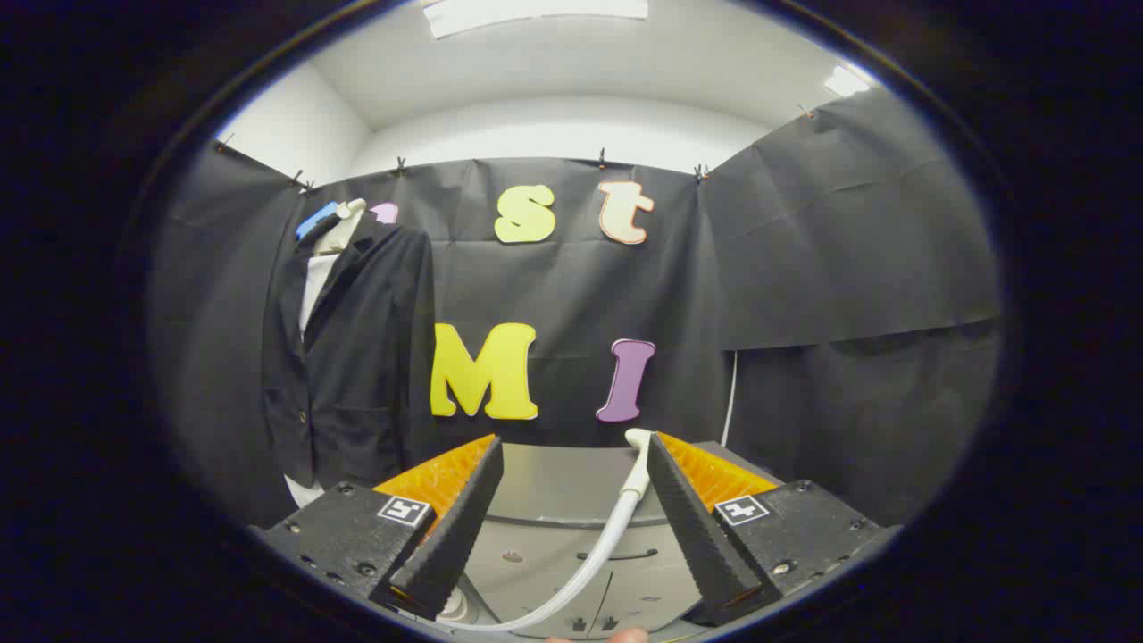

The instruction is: Iron the clothes twice with a garment steamer, once on the left side and once on the right side.

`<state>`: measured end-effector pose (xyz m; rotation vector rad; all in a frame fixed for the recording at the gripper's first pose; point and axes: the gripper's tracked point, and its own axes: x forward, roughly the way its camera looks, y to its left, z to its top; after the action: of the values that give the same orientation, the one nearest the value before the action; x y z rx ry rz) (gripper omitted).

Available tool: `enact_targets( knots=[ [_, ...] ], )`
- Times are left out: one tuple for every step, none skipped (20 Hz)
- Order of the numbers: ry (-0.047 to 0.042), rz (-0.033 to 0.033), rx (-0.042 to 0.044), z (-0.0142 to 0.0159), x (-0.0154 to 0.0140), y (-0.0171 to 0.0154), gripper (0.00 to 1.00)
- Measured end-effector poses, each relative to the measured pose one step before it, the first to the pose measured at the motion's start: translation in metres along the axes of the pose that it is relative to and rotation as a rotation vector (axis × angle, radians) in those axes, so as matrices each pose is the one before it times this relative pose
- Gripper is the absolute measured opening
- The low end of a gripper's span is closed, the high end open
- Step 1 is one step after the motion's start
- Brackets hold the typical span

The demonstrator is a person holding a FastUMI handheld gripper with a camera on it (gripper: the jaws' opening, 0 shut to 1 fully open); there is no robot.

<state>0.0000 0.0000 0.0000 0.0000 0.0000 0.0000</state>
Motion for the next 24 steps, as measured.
enact_targets(
  knots=[
    [0.00806,-0.00018,0.00507,-0.00123,-0.00187,0.00057,1.0],
    [0.00788,-0.00284,0.00445,-0.00118,-0.00169,0.00054,1.0],
    [-0.00226,-0.0011,0.00439,0.00119,-0.00212,-0.00068,1.0],
    [-0.00624,-0.00476,0.00325,0.00197,-0.0006,-0.00115,1.0],
    [-0.00544,-0.00312,0.00053,0.00282,-0.00117,-0.00054,1.0],
    [-0.00249,-0.0038,0.00187,-0.00056,-0.00165,-0.00072,1.0],
    [-0.00458,-0.00071,0.00506,0.00213,-0.00181,0.00023,1.0],
    [-0.00447,0.00157,0.00746,0.00226,-0.00124,0.00249,1.0],
    [-0.00363,-0.00061,0.00744,0.00194,-0.00098,0.00112,1.0],
    [-0.00114,-0.00254,0.00756,0.00066,0.00009,0.00106,1.0],
    [0.00067,-0.00138,0.00728,0.00002,0.00043,0.0018,1.0],
    [0.0008,0.00228,0.00703,0.00042,-0.00017,0.00266,1.0],
    [0.00493,0.00005,0.00335,-0.00021,0.00038,0.00258,1.0],
    [0.00296,0.00367,0.00127,-0.00156,0.0009,0.00296,1.0],
    [0.00477,-0.0024,-0.00097,-0.00079,0.00012,0.00273,1.0],
    [0.00368,-0.00096,-0.00017,-0.00075,0.00179,0.00203,1.0],
    [0.00757,-0.00251,0.00076,-0.00177,0.0013,0.00305,1.0],
    [0.0079,-0.0013,0.00342,-0.00097,0.00083,0.00379,1.0],
    [0.00538,0.00064,0.00542,-0.00029,0.0011,0.00329,1.0],
    [0.00602,-0.00457,0.00381,-0.00061,0.00272,0.00208,1.0],
    [0.00531,-0.00681,0.00292,-0.00048,0.00208,0.0024,1.0],
    [0.00589,-0.01035,0.00489,-0.00077,0.00181,0.00141,1.0],
    [0.00764,-0.00729,0.00567,-0.00004,0.00184,0.00293,1.0],
    [0.01445,-0.01309,0.00588,-0.00263,0.00155,0.00207,1.0]
  ],
)
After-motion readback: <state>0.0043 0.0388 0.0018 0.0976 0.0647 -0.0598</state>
